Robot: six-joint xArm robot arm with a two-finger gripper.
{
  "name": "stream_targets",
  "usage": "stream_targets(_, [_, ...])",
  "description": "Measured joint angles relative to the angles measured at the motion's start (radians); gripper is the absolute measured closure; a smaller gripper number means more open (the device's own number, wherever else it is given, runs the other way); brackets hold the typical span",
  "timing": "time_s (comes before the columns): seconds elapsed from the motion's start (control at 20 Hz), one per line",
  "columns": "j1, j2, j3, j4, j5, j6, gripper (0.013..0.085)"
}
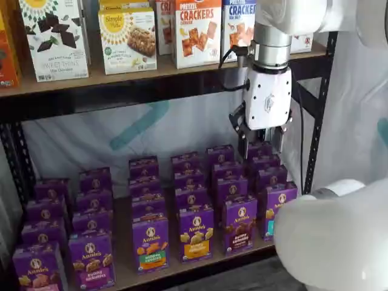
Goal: Pick up the purple box with a brown patch in the center, on the bottom shelf, the fifth box from the left
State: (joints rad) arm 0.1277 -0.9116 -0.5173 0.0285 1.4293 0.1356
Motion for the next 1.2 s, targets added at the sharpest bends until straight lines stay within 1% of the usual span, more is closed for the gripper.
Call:
stream_targets(0.1, [0.018, -0.003, 0.002, -0.032, -0.004, 0.021, 0.0130])
stream_targets(0.4, [0.007, 0.006, 0.006, -0.022, -0.016, 0.011, 0.0130])
stream_targets(0.55, [0.006, 0.016, 0.021, -0.025, -0.046, 0.009, 0.0130])
stream_targets(0.75, [-0.002, 0.036, 0.062, -0.025, -0.141, 0.003, 0.0130])
stream_targets(1.05, [-0.010, 0.130, 0.099, -0.031, -0.279, -0.004, 0.0130])
stream_targets(1.2, [-0.018, 0.191, 0.116, -0.023, -0.361, -0.015, 0.0130])
